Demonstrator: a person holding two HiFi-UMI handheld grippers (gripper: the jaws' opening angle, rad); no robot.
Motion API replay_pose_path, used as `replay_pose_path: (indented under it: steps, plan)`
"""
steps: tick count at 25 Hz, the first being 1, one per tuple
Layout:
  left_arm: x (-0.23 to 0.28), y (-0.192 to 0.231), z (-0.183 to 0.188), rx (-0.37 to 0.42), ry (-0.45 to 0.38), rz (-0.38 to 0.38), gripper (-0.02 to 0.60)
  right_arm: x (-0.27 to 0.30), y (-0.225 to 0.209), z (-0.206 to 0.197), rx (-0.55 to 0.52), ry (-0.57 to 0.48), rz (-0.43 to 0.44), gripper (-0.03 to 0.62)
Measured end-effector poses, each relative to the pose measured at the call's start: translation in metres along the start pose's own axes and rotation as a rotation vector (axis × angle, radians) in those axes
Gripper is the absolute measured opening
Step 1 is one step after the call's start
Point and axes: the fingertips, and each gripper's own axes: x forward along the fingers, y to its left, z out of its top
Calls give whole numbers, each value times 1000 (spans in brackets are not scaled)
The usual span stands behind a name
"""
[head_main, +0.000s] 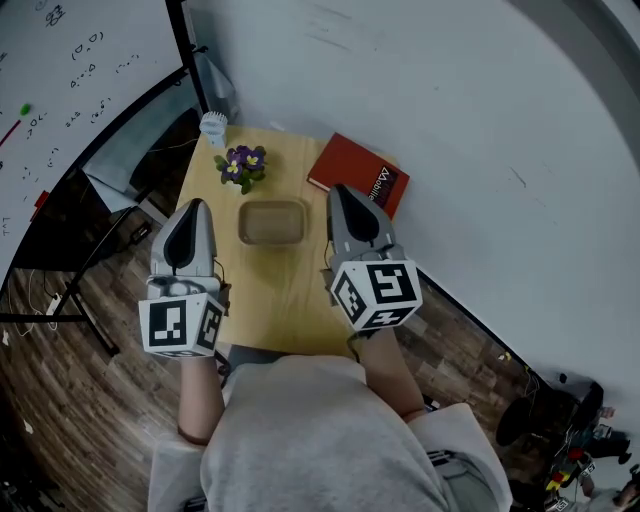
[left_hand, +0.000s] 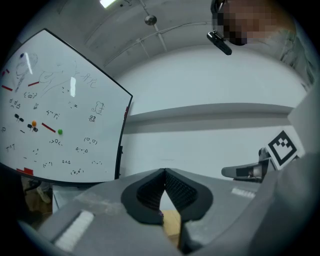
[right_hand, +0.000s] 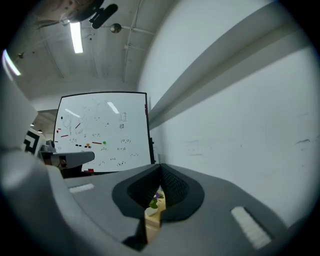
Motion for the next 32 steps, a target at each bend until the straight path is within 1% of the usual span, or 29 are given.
replay_pose_path:
  steps: [4, 8, 12, 19, 24, 29, 30, 32]
  plan:
    - [7, 4, -18, -23, 54, -3, 5, 8, -2, -24, 43, 72, 11, 2]
    - [19, 10, -44, -68, 136, -2, 5, 19, -8, -47, 68, 144, 2, 2]
    - [30, 15, -77, -112, 227, -8, 5, 29, -15, -74, 98, 220, -12, 2]
    - [41, 18, -138, -178, 383, -40, 6, 41, -23, -131, 207, 359, -29, 3]
    - [41, 27, -181, -217, 489, -27, 6, 48, -26, -168, 258, 445, -50, 14]
    - [41, 37, -212, -262, 563, -17, 6, 52, -29, -201, 300, 521, -75, 28]
    - [41, 38, -217, -272, 575, -21, 20, 52, -30, -207, 304, 536, -80, 32]
    - [42, 38, -227, -288, 598, -26, 25, 54, -31, -218, 313, 560, -90, 44]
